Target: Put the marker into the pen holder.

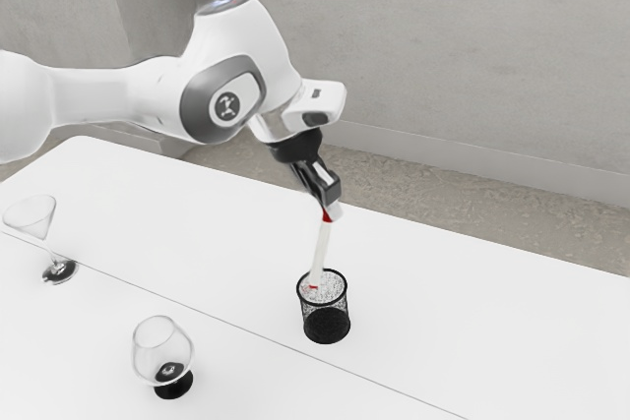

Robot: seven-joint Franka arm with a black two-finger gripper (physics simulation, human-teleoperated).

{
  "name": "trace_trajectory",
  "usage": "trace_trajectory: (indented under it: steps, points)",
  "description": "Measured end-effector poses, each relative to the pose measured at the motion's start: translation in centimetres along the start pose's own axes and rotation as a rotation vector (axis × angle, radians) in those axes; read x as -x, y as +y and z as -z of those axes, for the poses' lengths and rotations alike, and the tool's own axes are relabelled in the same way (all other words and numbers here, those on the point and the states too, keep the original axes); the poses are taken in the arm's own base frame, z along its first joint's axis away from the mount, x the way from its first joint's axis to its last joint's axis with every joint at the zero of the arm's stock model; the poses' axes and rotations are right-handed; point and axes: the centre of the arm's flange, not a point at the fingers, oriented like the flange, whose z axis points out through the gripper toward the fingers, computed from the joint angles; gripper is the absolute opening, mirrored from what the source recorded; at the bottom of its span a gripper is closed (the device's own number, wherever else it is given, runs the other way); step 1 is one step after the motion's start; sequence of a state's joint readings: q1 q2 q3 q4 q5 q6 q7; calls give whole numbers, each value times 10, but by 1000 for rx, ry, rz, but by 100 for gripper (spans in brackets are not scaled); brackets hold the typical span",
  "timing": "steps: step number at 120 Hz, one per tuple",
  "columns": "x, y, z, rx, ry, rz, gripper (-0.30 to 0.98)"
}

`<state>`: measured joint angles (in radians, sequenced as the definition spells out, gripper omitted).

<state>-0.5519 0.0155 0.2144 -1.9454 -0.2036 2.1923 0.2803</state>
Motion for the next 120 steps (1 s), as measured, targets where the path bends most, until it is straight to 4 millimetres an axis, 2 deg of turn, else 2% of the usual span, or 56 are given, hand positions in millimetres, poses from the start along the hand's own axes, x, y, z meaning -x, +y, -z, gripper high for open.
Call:
trace_trajectory:
  steps: [13,33,84,104,116,120]
  points:
    - [-4,-9,-19,-8,-26,5,-10]
    - [-4,-45,-42,-30,-45,44,-10]
    - [-23,-47,-70,-52,-35,5,-9]
    - [-24,-42,-68,-35,-25,-5,27]
    - [-25,-41,-63,-33,-18,-16,42]
    - [-29,-45,-55,-44,-8,-22,46]
